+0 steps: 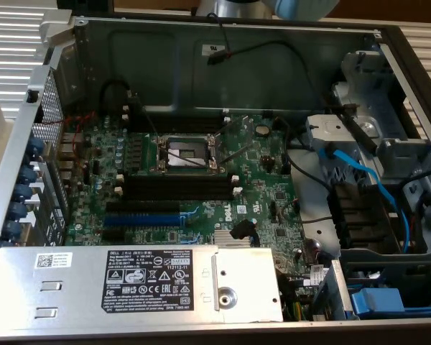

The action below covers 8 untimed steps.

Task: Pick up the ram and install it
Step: 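Reach for the ram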

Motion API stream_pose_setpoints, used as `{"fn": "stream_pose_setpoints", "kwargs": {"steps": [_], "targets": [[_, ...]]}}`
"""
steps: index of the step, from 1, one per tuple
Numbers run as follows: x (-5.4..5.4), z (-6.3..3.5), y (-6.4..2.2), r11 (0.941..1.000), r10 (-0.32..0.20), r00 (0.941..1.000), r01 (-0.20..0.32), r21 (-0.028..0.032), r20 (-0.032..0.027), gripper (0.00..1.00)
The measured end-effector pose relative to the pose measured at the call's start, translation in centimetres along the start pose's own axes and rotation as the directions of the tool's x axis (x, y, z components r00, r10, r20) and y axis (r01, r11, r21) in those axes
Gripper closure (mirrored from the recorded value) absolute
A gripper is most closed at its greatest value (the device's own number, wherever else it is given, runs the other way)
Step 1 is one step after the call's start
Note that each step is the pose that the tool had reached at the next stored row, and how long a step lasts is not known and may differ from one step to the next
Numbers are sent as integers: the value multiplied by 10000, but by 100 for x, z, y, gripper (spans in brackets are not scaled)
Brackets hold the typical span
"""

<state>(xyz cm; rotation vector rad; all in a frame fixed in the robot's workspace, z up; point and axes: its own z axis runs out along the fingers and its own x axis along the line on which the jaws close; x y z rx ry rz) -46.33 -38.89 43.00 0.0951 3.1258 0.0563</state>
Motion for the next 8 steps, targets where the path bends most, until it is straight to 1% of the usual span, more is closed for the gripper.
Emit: {"fn": "stream_pose_setpoints", "kwargs": {"steps": [2, 3, 6, 8], "targets": [[83, 2, -8, 10000, -1, 10000, 1, -1, 23, 89], [121, 4, -12, 10000, -2, 10000, 2, -2, 44, 89], [223, 23, -32, 10000, -4, 9999, 5, -8, 132, 89], [288, 37, -52, 10000, -6, 9998, 7, -11, 180, 89]]}}
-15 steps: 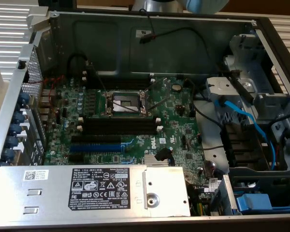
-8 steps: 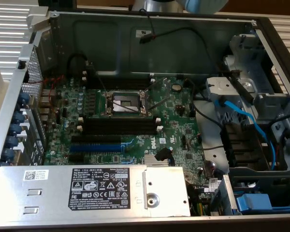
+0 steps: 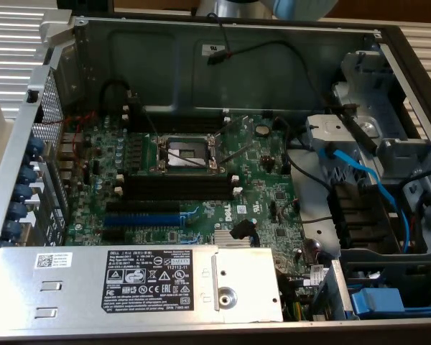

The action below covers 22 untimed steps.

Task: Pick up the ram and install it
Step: 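Reach for the ram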

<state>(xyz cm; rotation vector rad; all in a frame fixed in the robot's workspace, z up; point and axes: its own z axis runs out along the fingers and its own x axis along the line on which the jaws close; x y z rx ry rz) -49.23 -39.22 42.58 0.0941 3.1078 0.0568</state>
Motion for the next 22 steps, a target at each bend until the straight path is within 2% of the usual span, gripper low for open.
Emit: {"fn": "stream_pose_setpoints", "kwargs": {"steps": [3, 5, 10, 12, 22], "targets": [[68, 0, -26, 10000, -1, 10000, 1, -1, 20, 89], [71, -1, -49, 10000, -2, 10000, 2, -2, 18, 89], [62, -6, -195, 10000, -1, 10000, 1, -6, 13, 89], [58, -6, -200, 10000, 0, 10000, 0, -4, -17, 89], [54, -5, -200, 10000, 2, 10000, -2, -23, -38, 89]]}}
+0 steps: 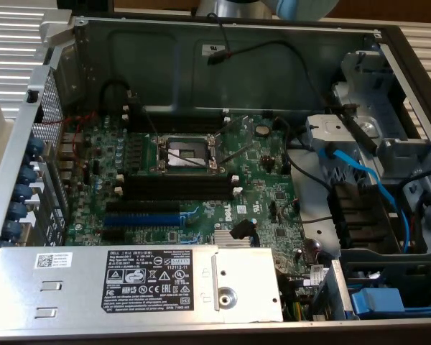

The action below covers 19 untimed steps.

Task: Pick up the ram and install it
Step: 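Reach for the ram, then pick up the ram and move it above insertion slot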

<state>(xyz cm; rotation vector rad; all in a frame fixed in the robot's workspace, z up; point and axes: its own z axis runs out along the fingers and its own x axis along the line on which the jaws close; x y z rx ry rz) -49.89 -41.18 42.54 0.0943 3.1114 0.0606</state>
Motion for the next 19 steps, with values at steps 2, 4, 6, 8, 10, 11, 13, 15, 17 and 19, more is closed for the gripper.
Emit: {"fn": "stream_pose_setpoints", "kwargs": {"steps": [2, 4, 6, 8, 10, 11, 13, 15, 17, 19], "targets": [[0, 0, 0, 10000, 0, 10000, 0, 0, -1, 89], [0, 0, 0, 10000, 0, 10000, 0, 0, 0, 89], [0, 0, 0, 10000, 1, 10000, -1, 0, 0, 89], [0, 0, 0, 10000, 0, 10000, 0, 0, 0, 89], [0, 0, 0, 10000, 0, 10000, 0, 0, 0, 89], [0, 0, 0, 10000, 0, 10000, 0, 0, 0, 89], [0, 0, 0, 10000, 0, 10000, 0, 0, 0, 89], [0, -1, 0, 10000, -98, 10000, 98, -3, -5, 89], [0, 0, 0, 9990, -453, 9990, 453, -13, -18, 89], [0, 0, 0, 9967, -812, 9967, 812, -24, -31, 89]]}}
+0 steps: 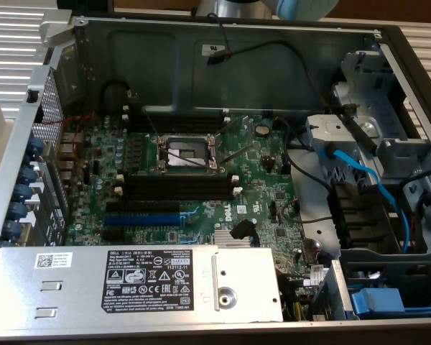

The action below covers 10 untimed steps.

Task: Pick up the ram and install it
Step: 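Pick up the ram and move it above insertion slot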

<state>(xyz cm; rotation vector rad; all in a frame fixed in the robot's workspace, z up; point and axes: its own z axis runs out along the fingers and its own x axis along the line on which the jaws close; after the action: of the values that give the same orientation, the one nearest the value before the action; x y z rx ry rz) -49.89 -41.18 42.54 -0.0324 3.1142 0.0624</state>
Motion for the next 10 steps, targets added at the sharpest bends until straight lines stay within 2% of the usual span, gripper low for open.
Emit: {"fn": "stream_pose_setpoints", "kwargs": {"steps": [4, 10], "targets": [[0, 0, 0, 9959, -908, 9959, 908, -27, -47, 89], [0, 1, 0, 9819, -1893, 9818, 1892, -67, -130, 89]]}}
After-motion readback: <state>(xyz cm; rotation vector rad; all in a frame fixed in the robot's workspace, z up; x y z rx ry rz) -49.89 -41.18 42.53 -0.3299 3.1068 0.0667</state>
